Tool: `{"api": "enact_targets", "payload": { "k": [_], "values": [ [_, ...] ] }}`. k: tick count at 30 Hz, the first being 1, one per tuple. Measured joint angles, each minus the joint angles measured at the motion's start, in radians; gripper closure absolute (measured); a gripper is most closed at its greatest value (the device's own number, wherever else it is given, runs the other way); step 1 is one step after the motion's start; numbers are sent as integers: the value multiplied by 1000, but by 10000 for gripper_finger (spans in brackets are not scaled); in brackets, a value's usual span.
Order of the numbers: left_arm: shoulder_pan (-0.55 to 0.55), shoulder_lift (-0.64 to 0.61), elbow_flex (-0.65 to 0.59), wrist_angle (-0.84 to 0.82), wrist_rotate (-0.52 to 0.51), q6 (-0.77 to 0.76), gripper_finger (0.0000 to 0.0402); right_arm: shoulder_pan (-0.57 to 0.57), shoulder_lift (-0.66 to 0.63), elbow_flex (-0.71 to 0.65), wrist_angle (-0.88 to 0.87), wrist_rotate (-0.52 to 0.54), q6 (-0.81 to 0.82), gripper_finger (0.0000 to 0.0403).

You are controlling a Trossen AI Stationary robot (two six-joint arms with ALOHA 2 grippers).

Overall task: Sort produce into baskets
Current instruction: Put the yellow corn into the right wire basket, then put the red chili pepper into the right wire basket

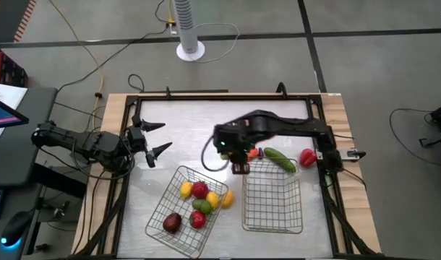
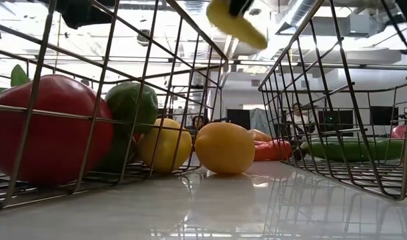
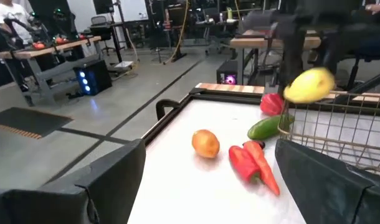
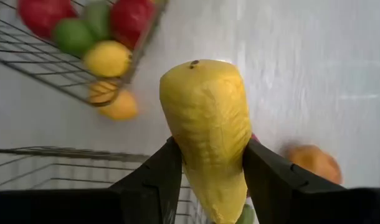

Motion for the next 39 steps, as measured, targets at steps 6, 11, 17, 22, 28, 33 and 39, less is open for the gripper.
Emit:
{"api": "enact_targets", "payload": {
  "k": [6, 11, 17, 22, 28, 33, 39],
  "values": [
    [0, 0, 0, 0, 0, -26, 56, 90, -49, 0, 0, 55, 101, 219],
    [0, 0, 0, 0, 0, -43, 56, 170, -57, 0, 0, 136, 173, 219],
    [0, 0, 0, -25, 0, -45, 56, 242, -47, -19, 1, 189, 273, 204],
    [0, 0, 0, -32, 0, -46, 56, 286, -103, -195, 1, 192, 393, 176],
    [0, 0, 0, -32, 1, -60, 56, 308, -258, -523, -1, 190, 589, 148],
    [0, 0, 0, -28, 0, -60, 56, 306, -376, -727, 19, 199, 687, 137],
    [0, 0, 0, -7, -4, -45, 56, 234, -439, -827, 163, 259, 607, 136]
  ]
}}
